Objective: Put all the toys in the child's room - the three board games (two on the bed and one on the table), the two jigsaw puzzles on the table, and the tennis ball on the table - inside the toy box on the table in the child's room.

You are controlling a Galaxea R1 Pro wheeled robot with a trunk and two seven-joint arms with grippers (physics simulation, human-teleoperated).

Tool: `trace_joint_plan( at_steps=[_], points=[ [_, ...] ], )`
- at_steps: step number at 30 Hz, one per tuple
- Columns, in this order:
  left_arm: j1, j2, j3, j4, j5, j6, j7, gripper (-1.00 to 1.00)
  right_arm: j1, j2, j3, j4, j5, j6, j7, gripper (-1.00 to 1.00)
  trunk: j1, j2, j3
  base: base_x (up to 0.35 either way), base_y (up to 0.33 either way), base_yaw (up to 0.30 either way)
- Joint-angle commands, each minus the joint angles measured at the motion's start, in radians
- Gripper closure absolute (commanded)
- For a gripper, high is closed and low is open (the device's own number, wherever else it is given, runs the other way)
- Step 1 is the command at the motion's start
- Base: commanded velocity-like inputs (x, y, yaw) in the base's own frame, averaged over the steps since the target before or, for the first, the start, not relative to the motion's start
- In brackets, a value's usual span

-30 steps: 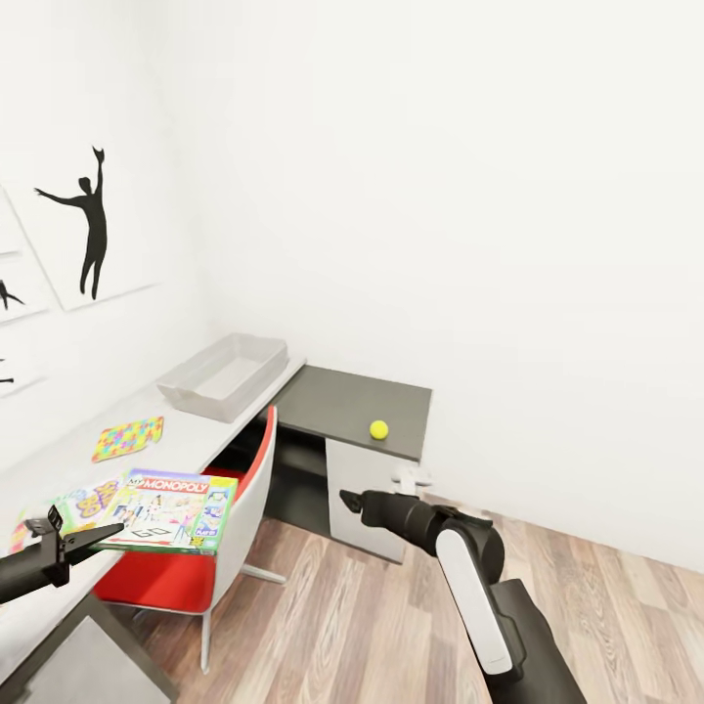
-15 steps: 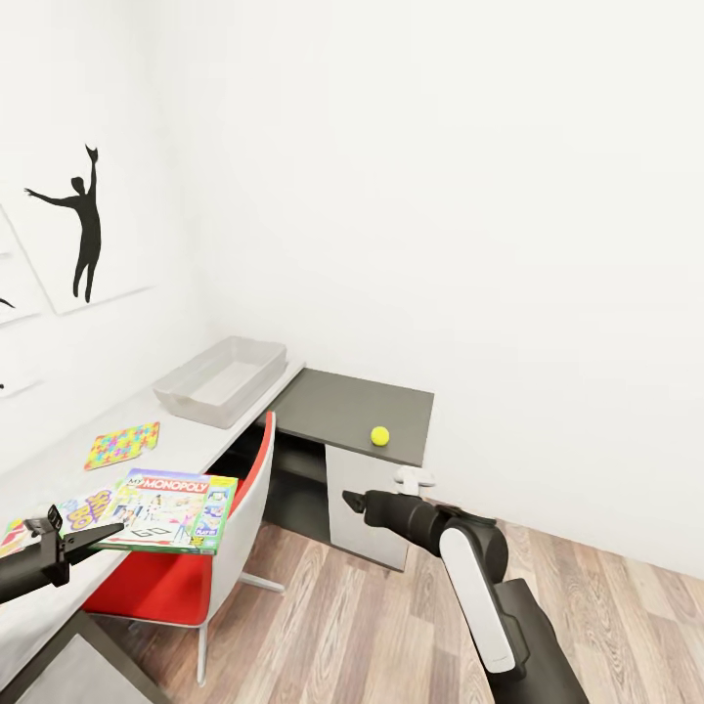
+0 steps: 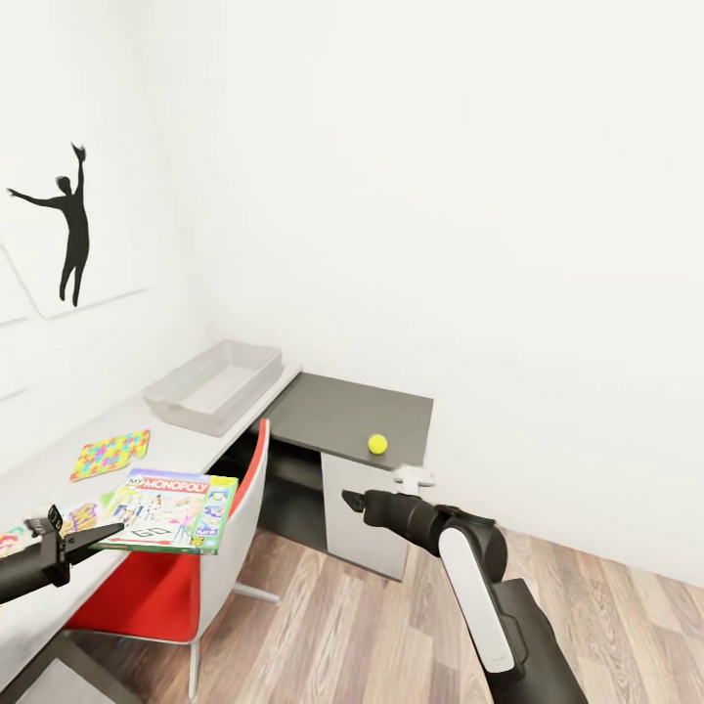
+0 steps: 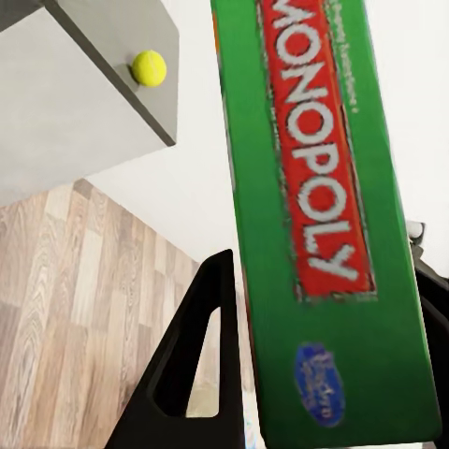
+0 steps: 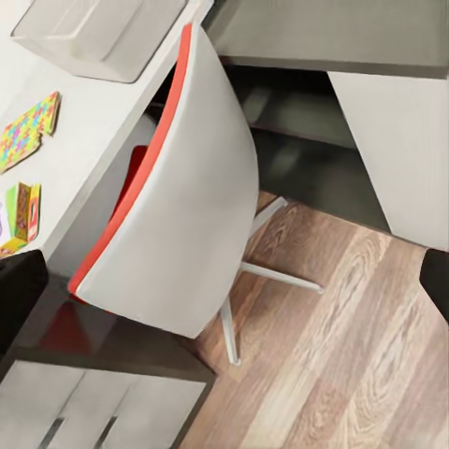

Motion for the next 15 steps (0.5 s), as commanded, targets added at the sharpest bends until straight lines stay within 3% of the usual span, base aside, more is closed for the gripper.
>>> trace_joint_plan(
  at_steps=[1, 8, 15],
  points=[
    [-0.001, 0.0, 0.0, 0.0, -0.001, 0.01, -0.005, 1.0, -0.001, 0.001, 0.001, -0.001, -0.01, 0.003, -0.01, -1.0, 0.001, -0.002, -0.002, 0.277, -0.01, 0.0],
    [-0.001, 0.0, 0.0, 0.0, -0.001, 0.01, -0.005, 1.0, -0.001, 0.003, 0.002, -0.001, -0.01, 0.003, -0.011, -1.0, 0.001, -0.002, -0.002, 0.281, -0.064, 0.01],
    [-0.001, 0.0, 0.0, 0.0, -0.001, 0.01, -0.005, 1.0, -0.001, 0.004, 0.005, -0.001, -0.01, 0.003, -0.012, -1.0, 0.001, -0.002, -0.002, 0.258, -0.181, 0.22]
  ],
)
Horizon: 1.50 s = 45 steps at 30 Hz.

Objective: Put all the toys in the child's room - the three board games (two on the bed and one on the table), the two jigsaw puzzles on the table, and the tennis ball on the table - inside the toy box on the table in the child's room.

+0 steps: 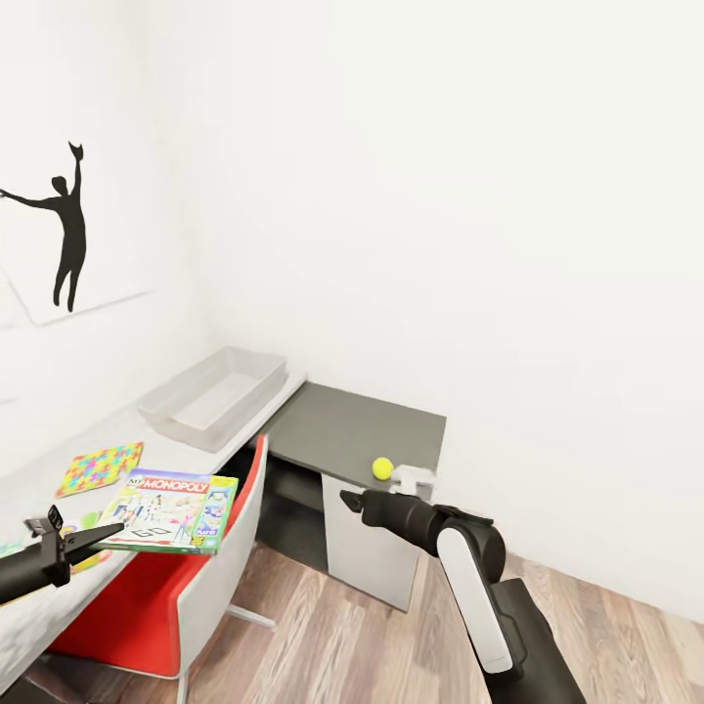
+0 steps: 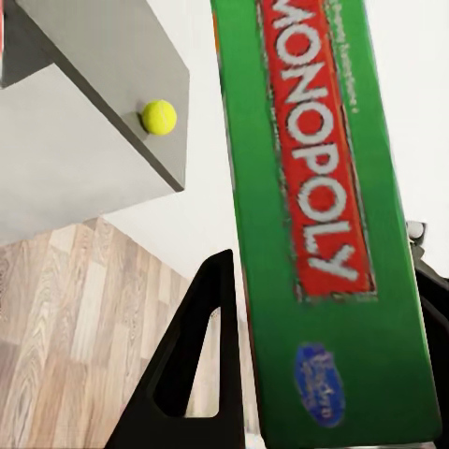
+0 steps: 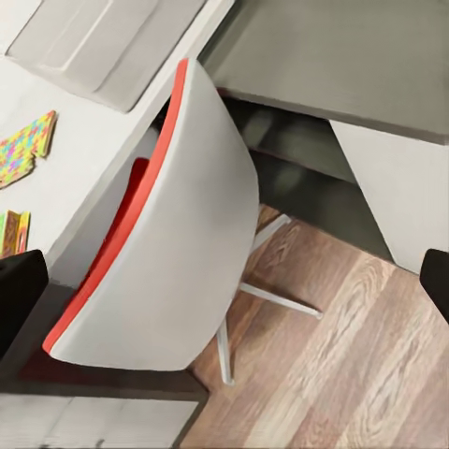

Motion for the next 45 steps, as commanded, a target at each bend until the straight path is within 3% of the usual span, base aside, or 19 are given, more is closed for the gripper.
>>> trace_joint_plan(
  at_steps=[1, 37, 45],
  points=[
    [-0.001, 0.0, 0.0, 0.0, -0.002, 0.01, -0.005, 1.0, -0.001, 0.0, 0.0, -0.001, -0.01, 0.003, -0.01, -1.0, 0.001, -0.002, -0.002, 0.254, -0.178, 0.273],
    [-0.001, -0.001, 0.0, 0.0, -0.002, 0.011, -0.005, 1.0, -0.001, 0.002, 0.003, -0.001, -0.01, 0.002, -0.008, -1.0, 0.001, -0.002, -0.002, 0.311, -0.023, 0.285],
    [-0.001, -0.001, 0.0, 0.0, -0.002, 0.01, -0.005, 1.0, -0.001, 0.002, 0.003, -0.001, -0.01, 0.002, -0.009, -1.0, 0.001, -0.002, -0.002, 0.31, 0.0, 0.067]
  ],
)
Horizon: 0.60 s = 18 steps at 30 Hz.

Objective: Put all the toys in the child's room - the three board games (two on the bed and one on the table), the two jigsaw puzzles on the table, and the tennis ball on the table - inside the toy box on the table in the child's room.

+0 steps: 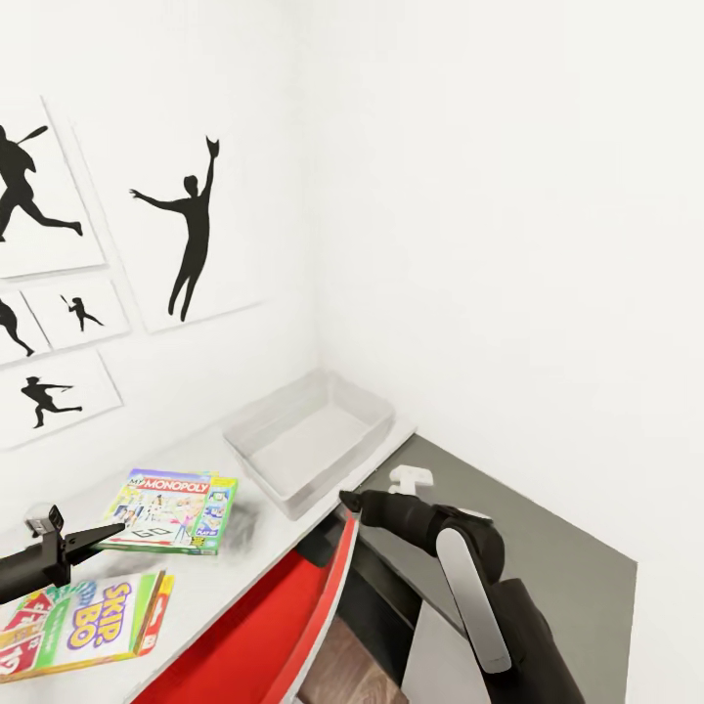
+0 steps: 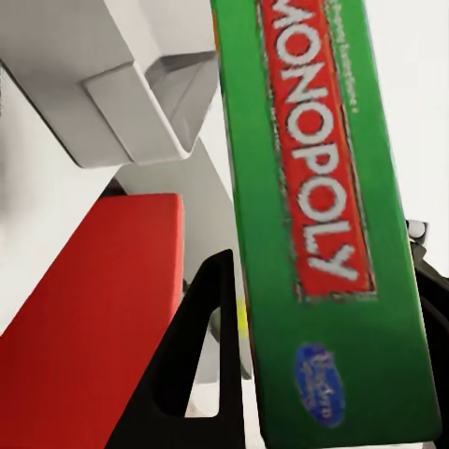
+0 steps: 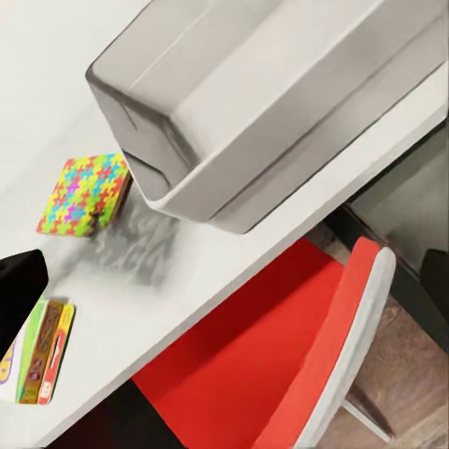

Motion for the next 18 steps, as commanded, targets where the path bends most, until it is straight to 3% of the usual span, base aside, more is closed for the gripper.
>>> trace_joint_plan(
  at_steps=[1, 12, 18],
  points=[
    [-0.001, 0.0, 0.0, 0.0, 0.001, 0.009, -0.005, 1.0, -0.001, 0.0, 0.001, -0.001, -0.01, 0.003, -0.01, -1.0, 0.001, -0.002, -0.002, 0.174, 0.0, 0.008],
    [-0.001, 0.0, 0.0, 0.0, 0.001, 0.009, -0.005, 1.0, -0.001, 0.0, 0.001, -0.001, -0.01, 0.003, -0.009, -1.0, 0.001, -0.002, -0.002, 0.044, 0.0, 0.003],
    [-0.001, 0.0, 0.0, 0.0, 0.001, 0.009, -0.005, 1.0, -0.001, 0.0, 0.004, -0.001, -0.01, -0.012, -0.01, -1.0, 0.001, -0.002, -0.002, 0.178, -0.043, 0.145]
  ],
)
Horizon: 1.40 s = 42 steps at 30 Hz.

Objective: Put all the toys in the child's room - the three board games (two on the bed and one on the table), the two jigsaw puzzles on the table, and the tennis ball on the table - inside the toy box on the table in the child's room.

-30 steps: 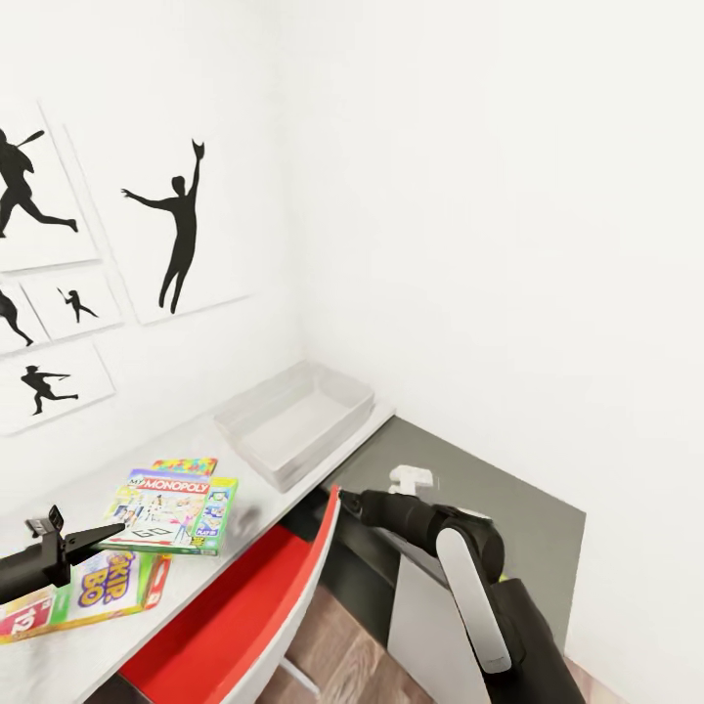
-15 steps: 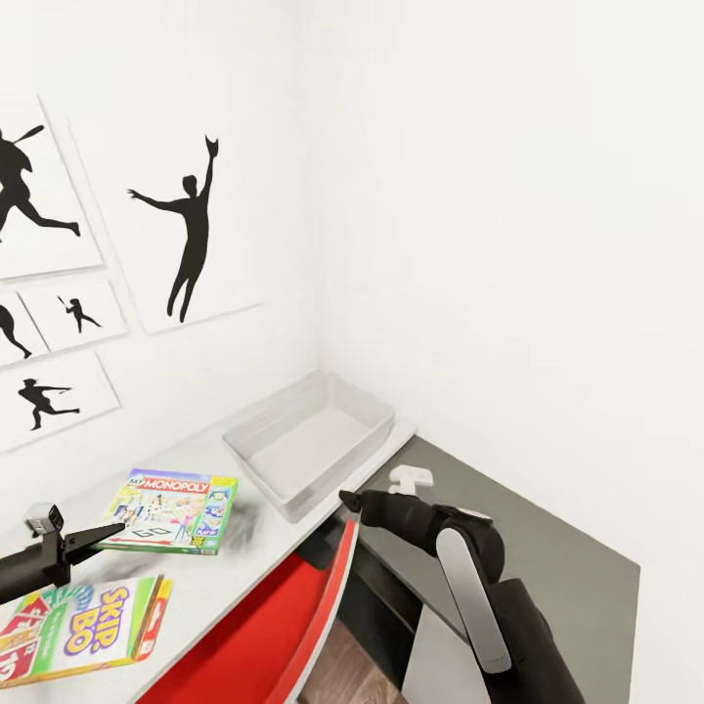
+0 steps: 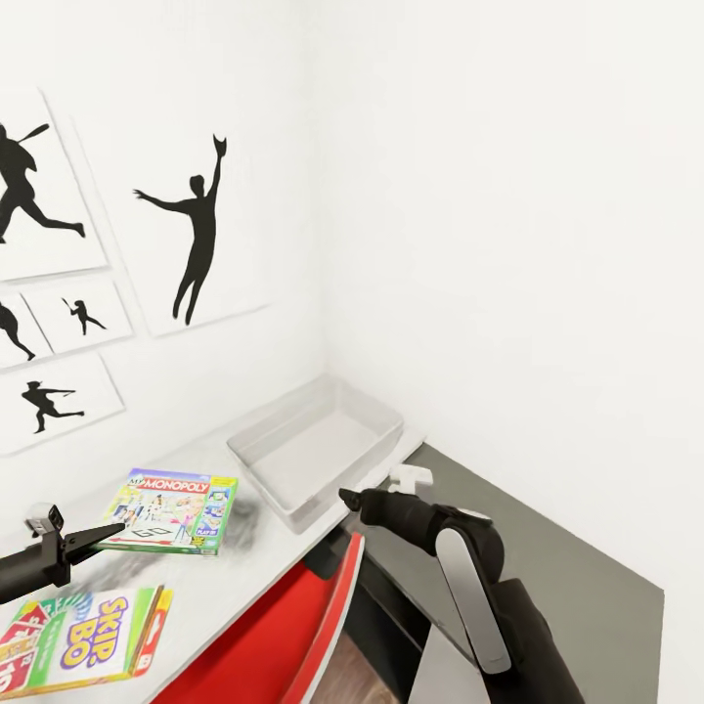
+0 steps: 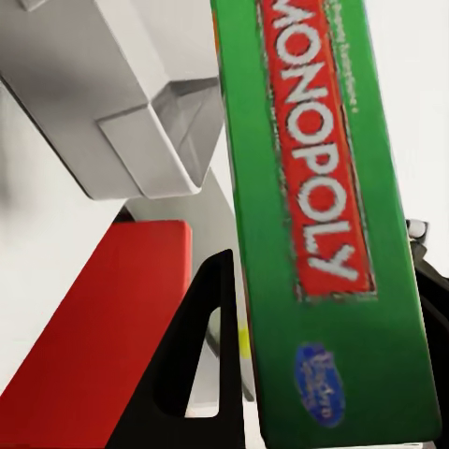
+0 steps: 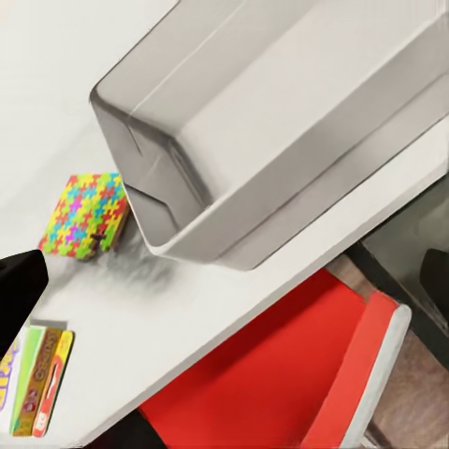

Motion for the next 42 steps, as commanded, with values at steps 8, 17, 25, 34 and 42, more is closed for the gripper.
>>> trace_joint_plan(
  at_steps=[8, 17, 25, 34, 42],
  points=[
    [-0.001, 0.0, 0.0, 0.0, -0.001, 0.01, -0.005, 1.0, -0.001, 0.0, 0.001, -0.001, -0.01, -0.004, -0.01, -1.0, 0.001, -0.002, -0.002, 0.059, -0.031, 0.122],
    [-0.001, 0.0, 0.0, 0.0, -0.001, 0.01, -0.005, 1.0, -0.001, 0.0, 0.001, -0.001, -0.01, -0.004, -0.01, -1.0, 0.001, -0.002, -0.002, 0.002, -0.001, 0.28],
    [-0.001, 0.0, -0.001, 0.0, -0.001, 0.01, -0.005, 1.0, -0.001, 0.0, 0.001, -0.001, -0.01, -0.004, -0.009, -1.0, 0.001, -0.002, -0.002, 0.001, 0.0, 0.29],
    [-0.001, -0.001, -0.001, 0.0, -0.001, 0.01, -0.005, 1.0, -0.001, 0.0, 0.001, -0.001, -0.01, -0.004, -0.009, -1.0, 0.001, -0.002, -0.002, 0.165, 0.0, 0.258],
    [-0.001, -0.001, -0.001, 0.0, -0.001, 0.01, -0.005, 1.0, -0.001, 0.0, 0.001, -0.001, -0.01, -0.004, -0.009, -1.0, 0.001, -0.002, -0.002, 0.094, 0.0, 0.036]
  ],
)
